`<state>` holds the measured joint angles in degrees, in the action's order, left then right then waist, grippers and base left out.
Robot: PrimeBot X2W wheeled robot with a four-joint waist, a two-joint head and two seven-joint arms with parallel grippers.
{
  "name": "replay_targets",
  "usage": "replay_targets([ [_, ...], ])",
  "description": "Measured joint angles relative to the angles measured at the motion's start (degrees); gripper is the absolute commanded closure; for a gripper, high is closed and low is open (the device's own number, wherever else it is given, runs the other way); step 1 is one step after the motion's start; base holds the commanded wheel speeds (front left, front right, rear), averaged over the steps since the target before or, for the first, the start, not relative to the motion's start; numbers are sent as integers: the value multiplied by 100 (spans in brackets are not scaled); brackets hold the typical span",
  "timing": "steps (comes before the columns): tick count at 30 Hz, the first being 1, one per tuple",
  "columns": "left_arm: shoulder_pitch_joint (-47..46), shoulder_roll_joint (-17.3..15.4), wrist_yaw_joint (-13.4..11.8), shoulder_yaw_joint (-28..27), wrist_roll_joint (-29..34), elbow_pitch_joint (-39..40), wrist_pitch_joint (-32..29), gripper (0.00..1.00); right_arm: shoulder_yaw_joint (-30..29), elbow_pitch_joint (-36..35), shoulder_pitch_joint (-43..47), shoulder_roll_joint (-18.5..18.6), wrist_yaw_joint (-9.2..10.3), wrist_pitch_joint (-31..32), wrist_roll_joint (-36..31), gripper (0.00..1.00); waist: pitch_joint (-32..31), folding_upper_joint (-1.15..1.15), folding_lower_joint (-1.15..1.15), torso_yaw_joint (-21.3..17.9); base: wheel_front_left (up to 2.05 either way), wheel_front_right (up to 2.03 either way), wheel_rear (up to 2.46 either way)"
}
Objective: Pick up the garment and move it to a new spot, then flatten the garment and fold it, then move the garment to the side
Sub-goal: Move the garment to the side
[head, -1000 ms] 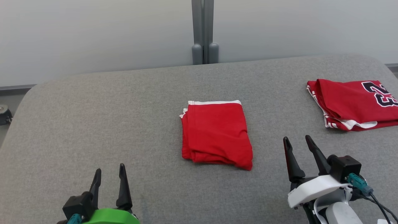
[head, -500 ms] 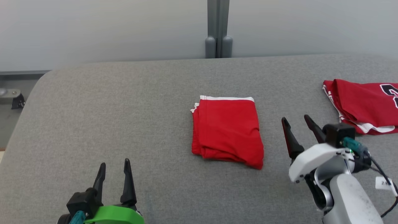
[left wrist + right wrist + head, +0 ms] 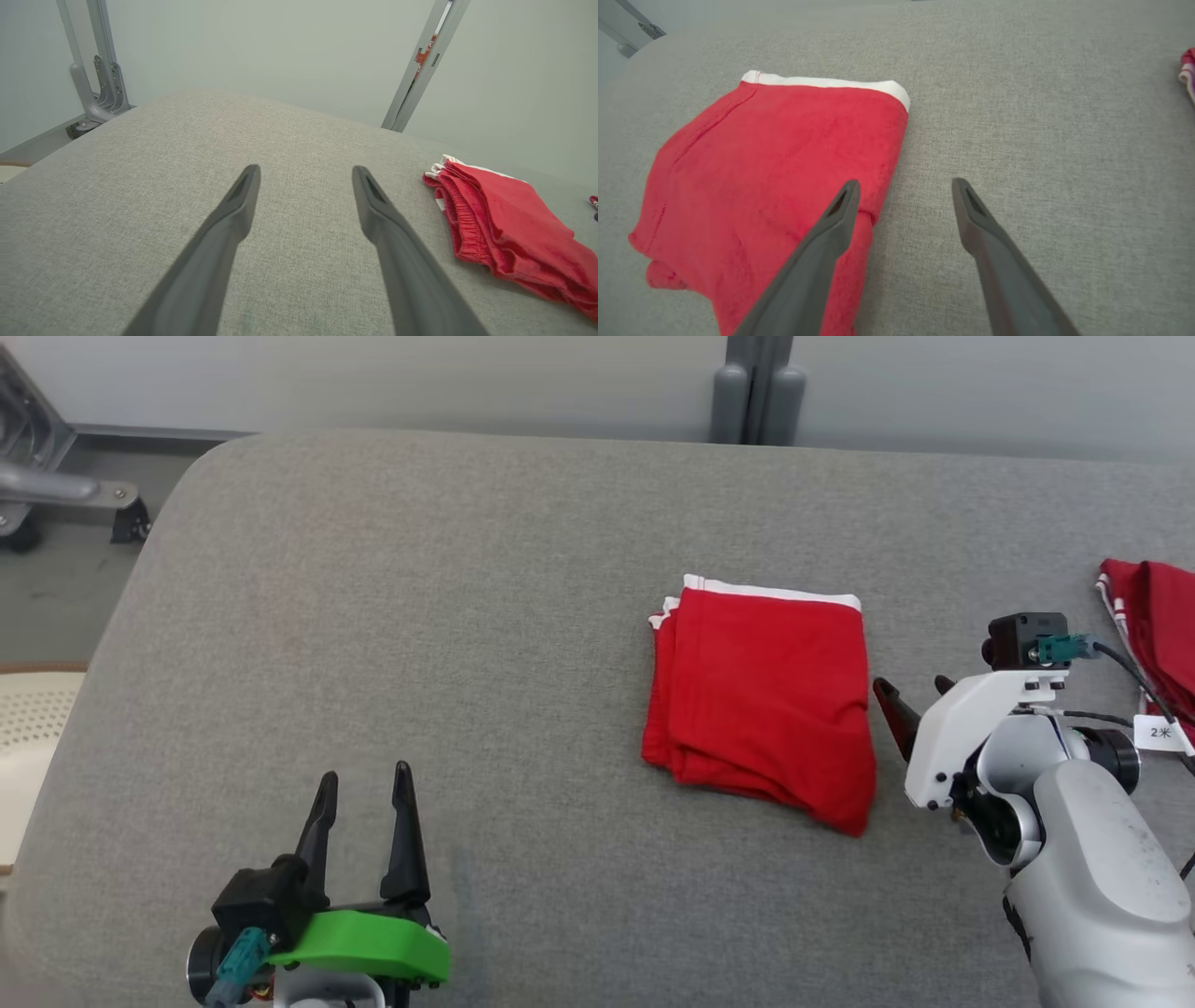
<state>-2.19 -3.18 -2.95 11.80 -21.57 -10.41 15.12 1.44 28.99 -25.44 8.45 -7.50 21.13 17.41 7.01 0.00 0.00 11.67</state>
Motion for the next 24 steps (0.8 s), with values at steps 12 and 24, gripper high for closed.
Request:
replay_targets([
  [12,-105,20,-7,-23,4,20,0,0,471,911,-491,25,0,43,581,38,442,0,0,327,0,0,0],
  [24,-220,26,48,91,44,243,0,0,1249,771,-877,457,-2,-490,642,100,573,0,0,-282,0,0,0],
])
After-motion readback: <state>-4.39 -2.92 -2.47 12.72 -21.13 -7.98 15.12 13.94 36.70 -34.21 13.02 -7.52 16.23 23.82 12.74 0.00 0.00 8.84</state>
